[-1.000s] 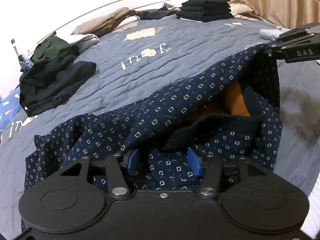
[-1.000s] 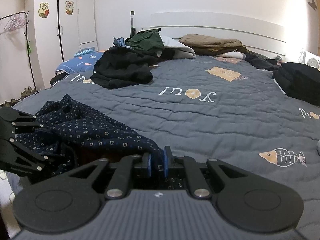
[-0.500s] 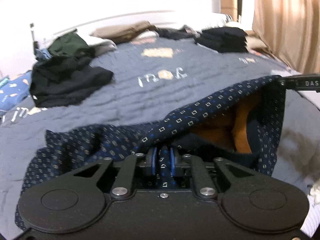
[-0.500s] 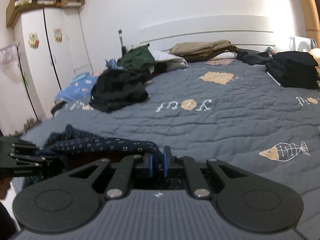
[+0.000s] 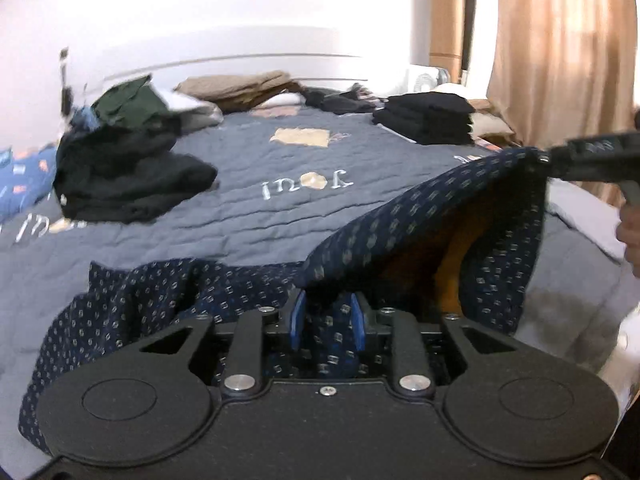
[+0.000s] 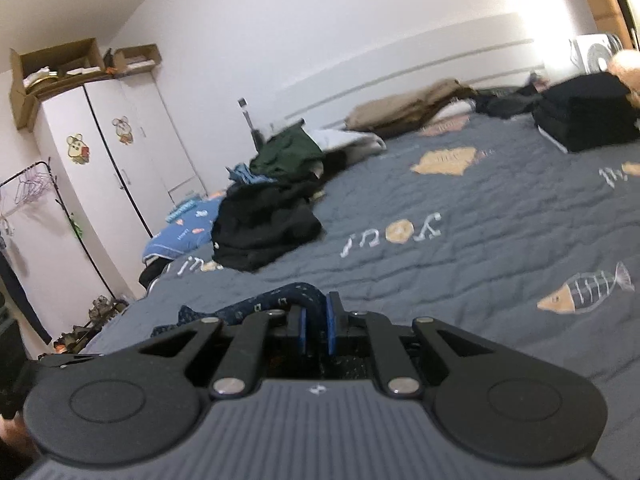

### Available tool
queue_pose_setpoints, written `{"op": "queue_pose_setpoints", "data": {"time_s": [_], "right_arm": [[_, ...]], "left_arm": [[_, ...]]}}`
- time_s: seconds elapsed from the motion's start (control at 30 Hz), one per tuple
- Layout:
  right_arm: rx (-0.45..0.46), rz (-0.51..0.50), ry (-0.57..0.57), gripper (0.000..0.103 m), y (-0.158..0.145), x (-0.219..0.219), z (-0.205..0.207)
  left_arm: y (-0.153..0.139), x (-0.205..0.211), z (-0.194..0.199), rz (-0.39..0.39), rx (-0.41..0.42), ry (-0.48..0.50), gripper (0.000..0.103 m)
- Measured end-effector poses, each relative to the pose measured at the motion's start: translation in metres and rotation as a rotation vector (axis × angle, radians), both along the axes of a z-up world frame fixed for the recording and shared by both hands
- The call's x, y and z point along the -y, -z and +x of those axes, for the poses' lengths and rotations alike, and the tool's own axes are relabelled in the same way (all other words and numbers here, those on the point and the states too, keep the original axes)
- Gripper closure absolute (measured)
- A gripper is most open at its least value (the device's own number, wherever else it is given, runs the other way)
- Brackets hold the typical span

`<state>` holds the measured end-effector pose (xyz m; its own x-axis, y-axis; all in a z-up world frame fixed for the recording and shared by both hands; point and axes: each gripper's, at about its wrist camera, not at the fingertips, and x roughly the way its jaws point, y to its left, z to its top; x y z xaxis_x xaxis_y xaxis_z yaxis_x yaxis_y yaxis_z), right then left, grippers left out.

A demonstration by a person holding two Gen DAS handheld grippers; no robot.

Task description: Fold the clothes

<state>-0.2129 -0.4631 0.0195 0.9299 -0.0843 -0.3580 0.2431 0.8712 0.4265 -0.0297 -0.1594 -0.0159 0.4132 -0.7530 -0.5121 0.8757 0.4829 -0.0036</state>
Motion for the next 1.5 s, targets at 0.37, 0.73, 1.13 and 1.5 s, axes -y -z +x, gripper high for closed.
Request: {"op": "queue_pose_setpoints", "data": {"time_s": [0.37, 0.73, 1.13, 1.5], "right_arm": [[-0.006, 0.008, -0.036, 0.093, 0.003, 0.001, 0.0], [0.024, 0.031, 0.009, 0.093, -0.003, 0.003, -0.003], [0.24, 0.04, 0.018, 0.099, -0.09, -0.019, -0.032], [0.408, -0.131, 0.006, 0.1, -0.226, -0.058, -0.074]], "left_arm": [[0.03, 0.029, -0.002, 0.142, 0.15, -0.074, 0.045], [0.008, 0.012, 0.025, -0.001, 0.049, -0.125, 0.095], [-0.123, -0.02, -0.003, -0.133, 0.285, -0.138, 0.096], [-0.262, -0.061, -0.066, -0.232, 0.567, -0.174, 0.096]]}}
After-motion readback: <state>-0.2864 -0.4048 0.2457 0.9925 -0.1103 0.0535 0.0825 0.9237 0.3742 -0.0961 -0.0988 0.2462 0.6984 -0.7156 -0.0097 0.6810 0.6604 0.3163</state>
